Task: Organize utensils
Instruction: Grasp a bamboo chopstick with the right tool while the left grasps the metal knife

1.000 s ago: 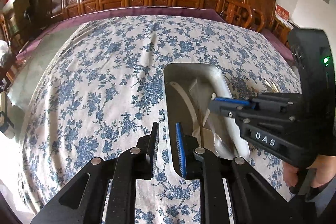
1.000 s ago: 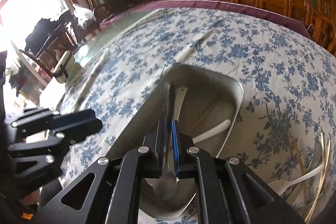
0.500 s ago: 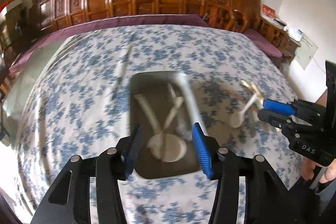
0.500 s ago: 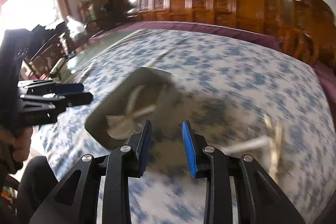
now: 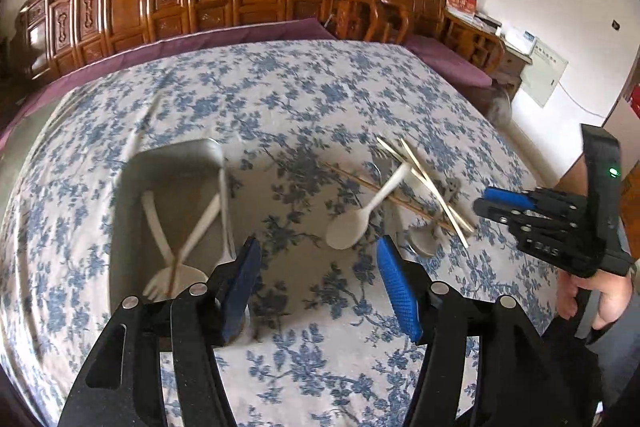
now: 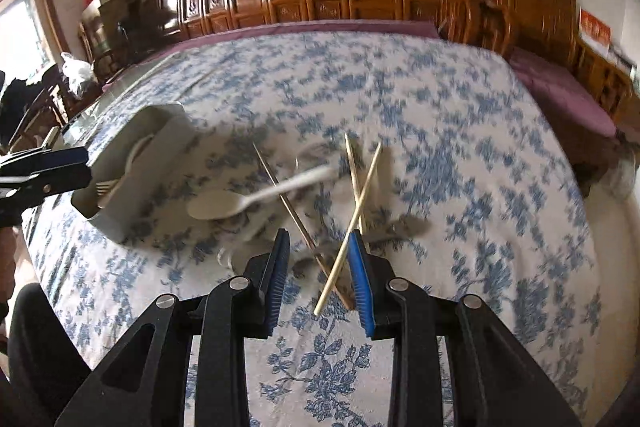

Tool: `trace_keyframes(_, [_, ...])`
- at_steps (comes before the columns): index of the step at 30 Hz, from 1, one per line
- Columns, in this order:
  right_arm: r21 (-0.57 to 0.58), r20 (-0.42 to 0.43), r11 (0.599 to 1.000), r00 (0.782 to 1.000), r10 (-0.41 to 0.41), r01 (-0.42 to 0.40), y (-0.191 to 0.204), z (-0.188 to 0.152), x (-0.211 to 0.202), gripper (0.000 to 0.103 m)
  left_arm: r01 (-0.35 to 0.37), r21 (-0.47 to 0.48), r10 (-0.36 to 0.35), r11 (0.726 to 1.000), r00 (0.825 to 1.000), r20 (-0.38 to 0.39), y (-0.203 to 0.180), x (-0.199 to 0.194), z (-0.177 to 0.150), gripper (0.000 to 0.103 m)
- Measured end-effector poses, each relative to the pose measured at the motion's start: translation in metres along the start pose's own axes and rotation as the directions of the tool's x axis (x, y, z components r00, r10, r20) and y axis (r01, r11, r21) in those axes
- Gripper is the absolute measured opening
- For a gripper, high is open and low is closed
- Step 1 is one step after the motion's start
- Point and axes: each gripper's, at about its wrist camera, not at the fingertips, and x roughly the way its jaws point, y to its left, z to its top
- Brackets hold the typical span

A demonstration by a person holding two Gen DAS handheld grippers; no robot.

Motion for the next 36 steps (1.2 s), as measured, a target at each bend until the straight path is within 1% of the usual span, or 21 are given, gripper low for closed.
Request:
trace_keyframes(2, [0.006, -0.015, 1.0, 1.0, 0.008, -0.008, -0.002, -0.002, 0.01, 0.033, 0.001, 0.006, -0.001, 1.0, 1.0, -0.012, -0.004, 0.004, -0.004, 0.058])
trace_keyframes(5, [0.004, -0.04, 1.0, 0.999, -0.001, 0.001, -0.002, -0.003, 0.028, 0.031, 0.001, 0.008, -0.001, 1.0, 0.999, -0.035, -0.011, 0.011, -0.013, 0.058])
trace_keyframes(8, [-0.006, -0.078, 1.0, 0.996, -0.03, 0.029, -0.004, -0.006, 0.044, 0.022, -0.001, 0.006, 0.002, 1.0, 0.999, -0.054, -0.017, 0.02, -0.023, 0.058])
trace_keyframes(10, [-0.006, -0.096, 0.999, 0.995, -0.041, 0.041, -0.007, -0.007, 0.05, 0.02, 0.0, 0.002, 0.0, 1.0, 0.998, -0.065, -0.02, 0.025, -0.027, 0.058])
trace_keyframes(13, [-0.006, -0.092, 0.999, 0.995, -0.05, 0.05, -0.01, -0.008, 0.051, 0.019, 0.004, 0.001, -0.004, 1.0, 0.996, -0.085, -0.027, 0.035, -0.032, 0.057])
trace_keyframes(15, [-0.011, -0.105, 0.998, 0.992, -0.065, 0.064, -0.012, -0.01, 0.055, 0.019, 0.006, 0.011, -0.005, 1.0, 0.996, -0.094, -0.034, 0.04, -0.036, 0.057])
trace_keyframes(17, [-0.021, -0.101, 0.997, 0.992, -0.081, 0.079, -0.012, -0.01, 0.055, 0.013, 0.012, 0.018, -0.01, 1.0, 0.995, -0.102, -0.041, 0.044, -0.039, 0.057])
trace_keyframes(19, [-0.02, -0.102, 0.996, 0.99, -0.093, 0.091, -0.013, -0.01, 0.055, 0.011, 0.015, 0.026, -0.012, 1.0, 0.994, -0.106, -0.046, 0.047, -0.041, 0.057])
trace_keyframes(21, [-0.022, -0.104, 0.995, 0.99, -0.099, 0.097, -0.013, -0.01, 0.055, 0.006, 0.016, 0.033, -0.012, 0.999, 0.994, -0.112, -0.049, 0.049, -0.041, 0.057])
trace_keyframes(24, [-0.006, -0.095, 0.996, 0.991, -0.089, 0.089, -0.016, -0.01, 0.052, 0.006, 0.015, 0.041, -0.01, 0.999, 0.993, -0.117, -0.051, 0.054, -0.038, 0.057])
trace_keyframes(31, [-0.001, -0.02, 0.996, 0.995, -0.093, 0.093, -0.023, -0.007, 0.031, 0.006, 0.001, 0.09, 0.01, 0.996, 0.992, -0.126, -0.055, 0.073, -0.014, 0.057])
trace_keyframes(34, [-0.019, -0.003, 0.992, 0.992, -0.128, 0.127, -0.024, -0.007, 0.028, 0.006, -0.013, 0.113, 0.028, 0.993, 0.991, -0.131, -0.056, 0.087, 0.001, 0.052])
trace_keyframes(36, [-0.02, 0.002, 0.992, 0.992, -0.124, 0.124, -0.024, -0.007, 0.028, 0.006, -0.019, 0.138, 0.04, 0.99, 0.989, -0.145, -0.057, 0.099, 0.01, 0.049])
